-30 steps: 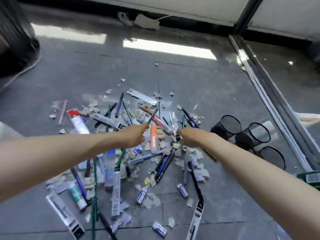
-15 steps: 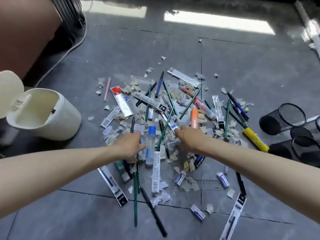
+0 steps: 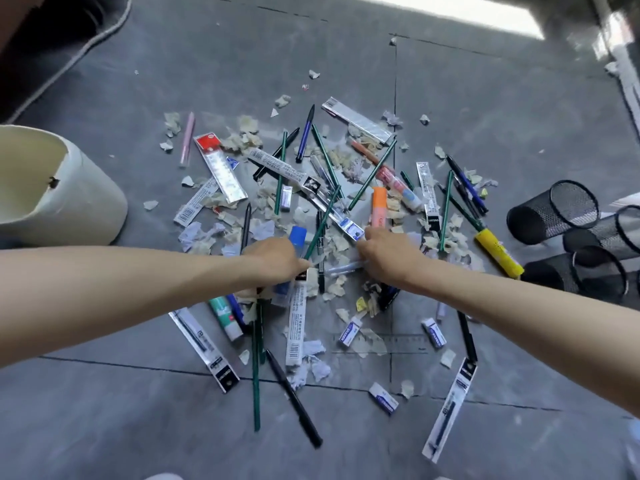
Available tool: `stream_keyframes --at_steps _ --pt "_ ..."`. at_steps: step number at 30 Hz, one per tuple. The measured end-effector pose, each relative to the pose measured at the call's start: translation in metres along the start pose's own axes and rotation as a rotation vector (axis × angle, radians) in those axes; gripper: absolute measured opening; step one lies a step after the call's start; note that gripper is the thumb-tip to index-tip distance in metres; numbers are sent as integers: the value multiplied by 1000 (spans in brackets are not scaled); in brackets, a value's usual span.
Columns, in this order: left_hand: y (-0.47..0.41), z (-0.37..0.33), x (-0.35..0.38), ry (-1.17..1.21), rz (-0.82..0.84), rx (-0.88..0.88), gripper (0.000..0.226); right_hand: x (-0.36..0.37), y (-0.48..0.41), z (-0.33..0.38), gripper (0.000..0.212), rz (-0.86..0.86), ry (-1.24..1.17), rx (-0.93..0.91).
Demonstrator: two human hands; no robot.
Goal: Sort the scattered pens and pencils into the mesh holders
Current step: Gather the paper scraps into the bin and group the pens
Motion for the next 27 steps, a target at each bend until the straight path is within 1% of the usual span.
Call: stream_keyframes --at_steps 2,4,6,9,10,12,14,15,18,21,23,25,27 --pt "-2 9 -5 19 -1 5 37 2 -2 6 12 -2 12 -32" --pt "-1 15 -12 24 -13 -7 37 -2 -2 9 12 -46 -32 17" --pt "4 18 -19 32 -47 -17 38 -1 -1 16 21 -89 -104 92" --pt "14 20 -29 113 -140 4 36 15 0 32 45 -25 -276 175" --pt "18 19 -30 146 -149 20 35 21 1 38 48 7 -323 191" --pt "22 16 -29 231 -118 52 31 27 2 42 47 35 -354 224" --pt "27 10 -27 357 -38 85 28 30 4 37 43 57 -412 289" --pt "30 4 -23 414 17 105 27 33 6 35 40 67 -480 323" --pt "43 -12 -2 492 176 123 27 39 14 32 33 36 -773 400" --pt "53 -19 18 602 344 111 20 41 19 35 20 -59 -1133 463" --pt "60 -20 26 704 485 102 10 36 20 42 12 -98 -1346 454" --pt "67 -21 26 834 612 104 5 28 21 52 11 -111 -1465 419" --pt "71 -21 23 882 658 114 7 22 20 63 14 -125 -1548 382"
Point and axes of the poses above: each hand's wrist, its own y-axis away from the middle knuckle, its own x-axis out of the palm, z = x × y, the point moved 8 cm from there along -y, towards the middle knuckle, and after that the axes turned 15 degrees about -x, right-handed, at the moved point
